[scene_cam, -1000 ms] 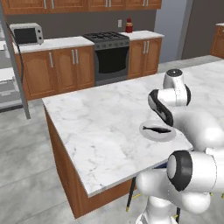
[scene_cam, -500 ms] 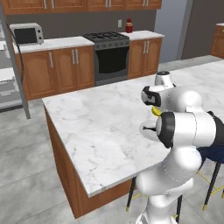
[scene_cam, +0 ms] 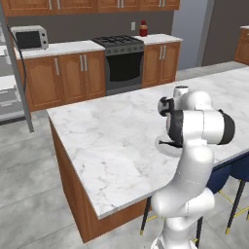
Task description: Take the lemon wedge from the fridge and place it on the plate with fish on the dining counter.
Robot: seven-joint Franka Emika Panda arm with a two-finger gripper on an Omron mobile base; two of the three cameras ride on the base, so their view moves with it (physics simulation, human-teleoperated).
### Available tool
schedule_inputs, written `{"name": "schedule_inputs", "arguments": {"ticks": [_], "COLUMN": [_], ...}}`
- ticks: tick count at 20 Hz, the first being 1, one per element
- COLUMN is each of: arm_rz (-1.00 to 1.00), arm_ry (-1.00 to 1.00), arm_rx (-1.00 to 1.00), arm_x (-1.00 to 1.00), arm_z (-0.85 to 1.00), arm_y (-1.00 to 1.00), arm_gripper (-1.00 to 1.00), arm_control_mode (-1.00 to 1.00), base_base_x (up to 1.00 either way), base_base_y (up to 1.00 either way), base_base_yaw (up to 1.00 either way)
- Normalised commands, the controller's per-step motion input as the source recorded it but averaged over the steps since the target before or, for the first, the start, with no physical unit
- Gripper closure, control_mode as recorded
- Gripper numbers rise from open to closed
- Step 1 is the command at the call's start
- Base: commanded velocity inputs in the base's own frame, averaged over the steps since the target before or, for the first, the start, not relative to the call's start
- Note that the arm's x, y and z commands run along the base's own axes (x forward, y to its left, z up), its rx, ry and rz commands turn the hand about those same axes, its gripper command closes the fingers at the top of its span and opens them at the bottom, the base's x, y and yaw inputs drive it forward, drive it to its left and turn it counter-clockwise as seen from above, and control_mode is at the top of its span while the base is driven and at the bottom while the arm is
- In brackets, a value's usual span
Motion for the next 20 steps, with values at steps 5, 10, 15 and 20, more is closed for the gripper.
{"name": "schedule_inputs", "arguments": {"ticks": [5,10,15,20], "arm_rz": [-0.06,-0.05,-0.05,-0.01], "arm_ry": [0.17,0.14,0.12,0.0], "arm_rx": [0.01,0.01,0.01,0.0], "arm_x": [0.0,0.0,0.0,0.0], "arm_z": [-0.69,-0.58,-0.44,0.0], "arm_y": [-0.09,-0.08,-0.06,0.0], "arm_gripper": [1.0,1.0,1.0,1.0], "arm_control_mode": [-1.0,-1.0,-1.0,-1.0], "base_base_x": [0.0,0.0,0.0,0.0], "base_base_y": [0.0,0.0,0.0,0.0], "base_base_yaw": [0.0,0.0,0.0,0.0]}}
